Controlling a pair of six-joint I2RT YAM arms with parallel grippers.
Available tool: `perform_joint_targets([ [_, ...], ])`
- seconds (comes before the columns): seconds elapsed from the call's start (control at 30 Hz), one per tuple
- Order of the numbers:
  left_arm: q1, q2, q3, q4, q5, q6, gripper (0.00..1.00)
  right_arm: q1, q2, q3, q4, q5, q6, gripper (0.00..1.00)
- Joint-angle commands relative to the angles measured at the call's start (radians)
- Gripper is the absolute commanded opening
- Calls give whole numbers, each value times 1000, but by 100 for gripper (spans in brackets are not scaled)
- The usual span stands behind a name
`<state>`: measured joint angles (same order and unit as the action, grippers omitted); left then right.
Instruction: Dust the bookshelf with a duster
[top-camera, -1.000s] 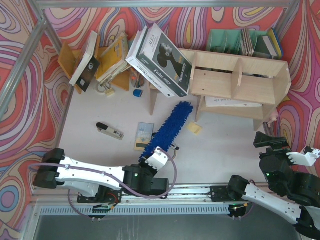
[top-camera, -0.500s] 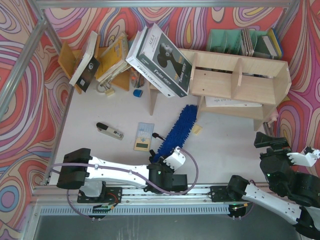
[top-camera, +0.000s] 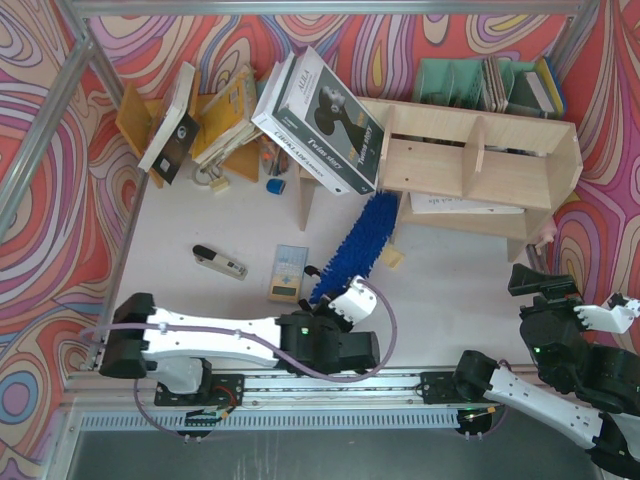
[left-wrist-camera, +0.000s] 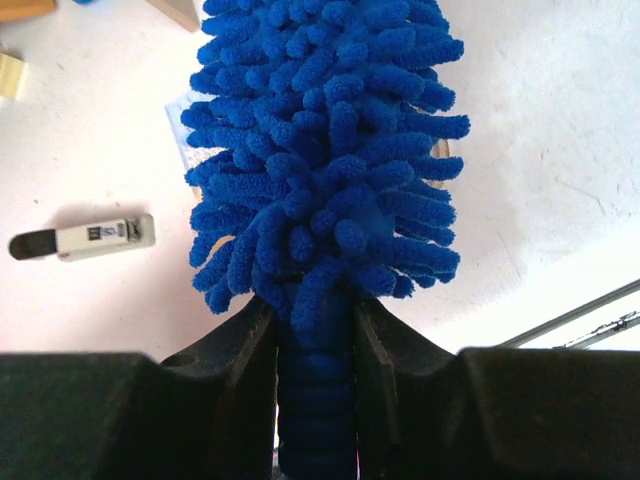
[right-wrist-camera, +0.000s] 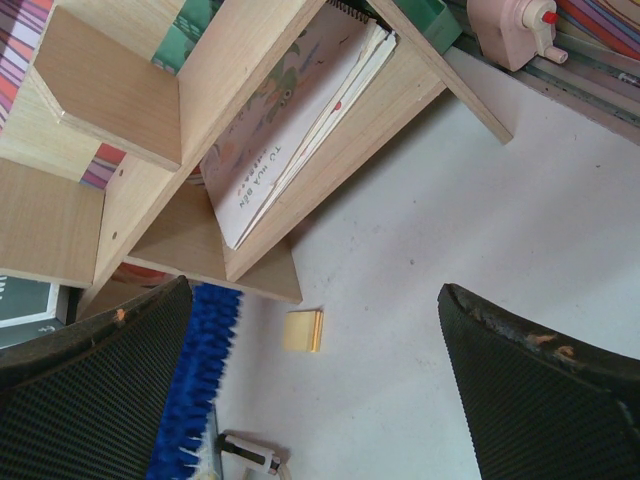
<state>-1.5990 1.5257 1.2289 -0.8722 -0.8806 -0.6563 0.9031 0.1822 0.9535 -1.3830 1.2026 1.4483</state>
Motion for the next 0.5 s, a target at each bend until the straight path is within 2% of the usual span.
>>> perform_joint_targets([
  [0.0, -1, -141, 36, 92, -140, 90, 0, 4, -15, -8, -27, 15, 16, 99],
  [0.2, 3, -221, -45, 209, -101, 117, 0, 4, -19, -9, -28, 13, 17, 99],
  [0.47, 32, -64, -80, 138, 31, -11, 0, 4, -18, -8, -27, 14, 15, 99],
])
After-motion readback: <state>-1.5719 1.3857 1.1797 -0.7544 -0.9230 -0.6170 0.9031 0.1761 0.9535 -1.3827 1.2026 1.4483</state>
